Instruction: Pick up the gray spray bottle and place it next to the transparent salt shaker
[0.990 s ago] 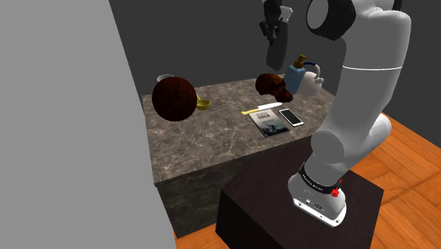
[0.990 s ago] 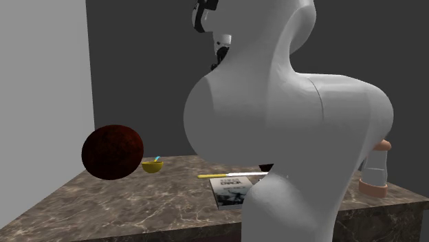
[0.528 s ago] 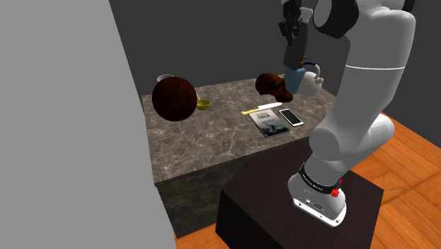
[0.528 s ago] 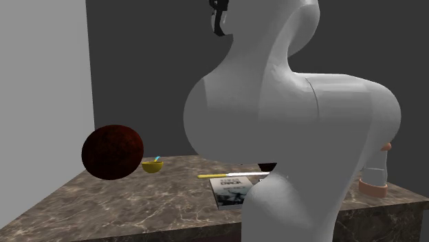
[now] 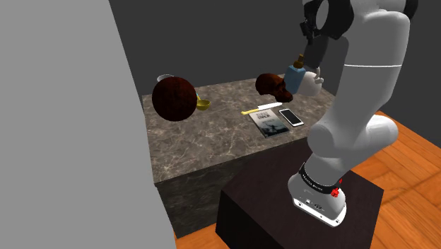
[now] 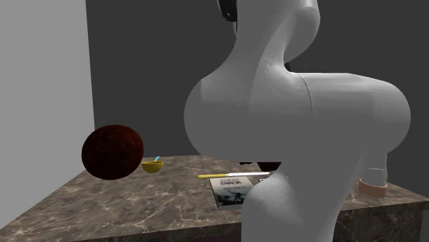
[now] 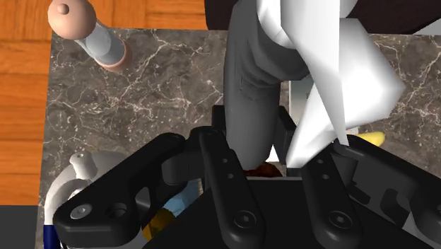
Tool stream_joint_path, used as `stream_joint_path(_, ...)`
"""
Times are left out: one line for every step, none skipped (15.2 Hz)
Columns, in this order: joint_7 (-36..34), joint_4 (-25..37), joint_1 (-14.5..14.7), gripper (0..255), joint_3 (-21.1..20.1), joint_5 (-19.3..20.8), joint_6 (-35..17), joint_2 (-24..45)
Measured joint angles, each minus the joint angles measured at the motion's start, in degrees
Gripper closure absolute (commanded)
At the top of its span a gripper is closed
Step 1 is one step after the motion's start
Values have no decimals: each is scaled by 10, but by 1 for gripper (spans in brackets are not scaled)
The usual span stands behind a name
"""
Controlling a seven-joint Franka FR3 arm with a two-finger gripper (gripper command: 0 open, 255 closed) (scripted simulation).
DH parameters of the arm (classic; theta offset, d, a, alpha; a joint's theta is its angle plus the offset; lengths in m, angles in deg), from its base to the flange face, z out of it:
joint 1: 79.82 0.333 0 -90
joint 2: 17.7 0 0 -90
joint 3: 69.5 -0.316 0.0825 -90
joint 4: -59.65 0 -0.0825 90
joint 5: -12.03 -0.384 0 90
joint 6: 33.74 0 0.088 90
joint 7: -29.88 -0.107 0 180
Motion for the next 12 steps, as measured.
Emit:
stream_joint_path(14,14,-10,255,4,2,1,10)
stream_joint_path(28,23,-20,255,8,5,0,18)
stream_joint_path(45,39,-32,255,12,7,2,30)
stream_joint_path(57,47,-41,255,15,9,1,36)
stream_joint_path(73,61,-52,255,19,12,2,45)
stream_joint_path(88,82,-64,255,22,12,6,59)
stream_joint_path(102,99,-76,255,26,13,7,72)
stream_joint_path(117,118,-89,255,29,14,10,84)
stream_joint_path(130,126,-100,255,32,15,6,93)
stream_joint_path(150,177,-120,255,35,12,22,123)
stream_joint_path(168,207,-138,255,38,12,29,142)
stream_joint_path(174,219,-145,255,39,10,28,153)
